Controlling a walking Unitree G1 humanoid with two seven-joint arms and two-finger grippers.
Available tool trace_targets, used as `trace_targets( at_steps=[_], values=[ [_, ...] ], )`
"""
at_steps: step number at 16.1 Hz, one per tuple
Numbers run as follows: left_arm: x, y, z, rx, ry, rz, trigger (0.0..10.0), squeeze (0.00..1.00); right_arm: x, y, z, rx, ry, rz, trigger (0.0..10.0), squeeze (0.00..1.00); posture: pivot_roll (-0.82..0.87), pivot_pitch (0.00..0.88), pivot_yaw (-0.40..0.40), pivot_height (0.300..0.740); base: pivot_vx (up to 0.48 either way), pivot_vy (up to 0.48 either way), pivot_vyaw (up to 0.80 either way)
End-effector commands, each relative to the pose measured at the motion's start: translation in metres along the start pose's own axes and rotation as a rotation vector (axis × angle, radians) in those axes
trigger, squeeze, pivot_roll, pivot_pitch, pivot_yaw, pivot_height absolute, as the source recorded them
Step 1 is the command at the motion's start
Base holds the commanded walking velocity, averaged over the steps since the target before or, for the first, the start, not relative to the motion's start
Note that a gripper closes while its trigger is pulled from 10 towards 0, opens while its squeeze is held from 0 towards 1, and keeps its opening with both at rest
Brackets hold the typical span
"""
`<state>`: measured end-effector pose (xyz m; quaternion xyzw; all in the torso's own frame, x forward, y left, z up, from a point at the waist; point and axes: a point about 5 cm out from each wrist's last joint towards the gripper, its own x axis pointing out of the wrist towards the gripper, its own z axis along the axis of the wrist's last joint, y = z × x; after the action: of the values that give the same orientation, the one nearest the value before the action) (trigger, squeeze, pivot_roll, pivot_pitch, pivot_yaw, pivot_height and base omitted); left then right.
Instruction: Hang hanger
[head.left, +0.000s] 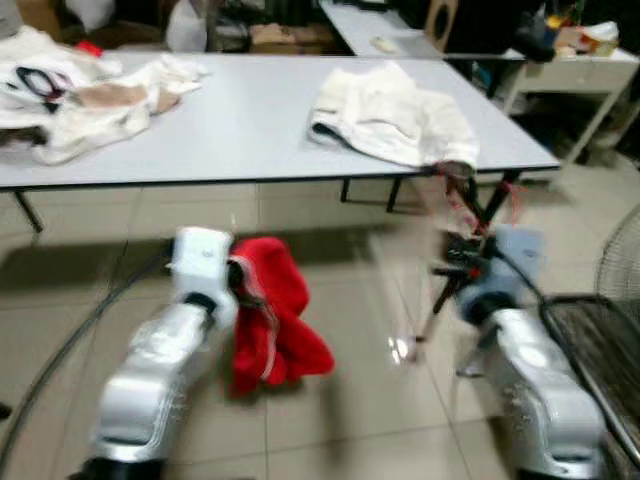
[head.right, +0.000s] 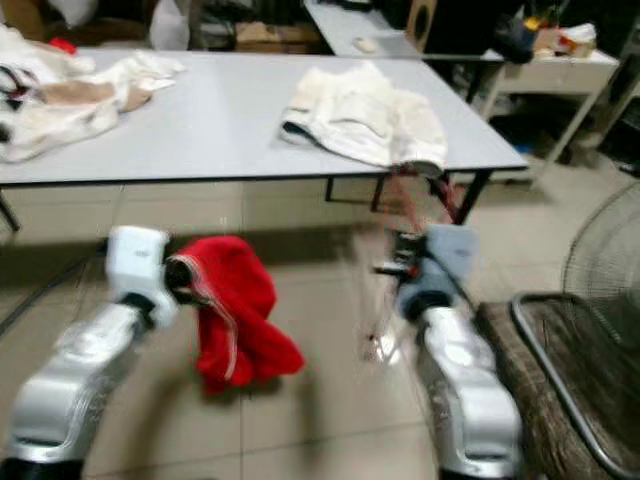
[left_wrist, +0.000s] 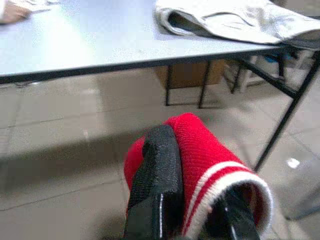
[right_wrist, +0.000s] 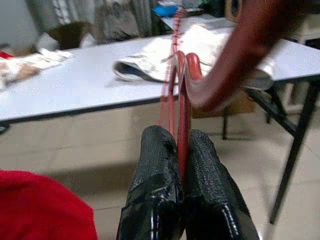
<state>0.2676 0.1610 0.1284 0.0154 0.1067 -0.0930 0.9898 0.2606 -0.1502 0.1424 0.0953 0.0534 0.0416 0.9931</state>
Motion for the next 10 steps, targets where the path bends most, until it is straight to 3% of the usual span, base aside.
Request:
trace_targets(
  at_steps=[1,10],
  values=[
    [0.0025,-0.0098,0.0095,0.0,-0.043,-0.041,10.0,0.0,-0.0019,-0.0122,0.0027,-0.016,-0.009,-0.049,10.0,0.0,-0.06,0.0,-0.033,0.74,0.274,0.0,0.0],
    [0.0013,-0.0102,0.0088,-0.002,-0.041,-0.041,10.0,0.0,-0.003,-0.0124,0.0022,-0.029,-0.01,-0.048,10.0,0.0,-0.06,0.0,-0.035,0.74,0.274,0.0,0.0]
  ],
)
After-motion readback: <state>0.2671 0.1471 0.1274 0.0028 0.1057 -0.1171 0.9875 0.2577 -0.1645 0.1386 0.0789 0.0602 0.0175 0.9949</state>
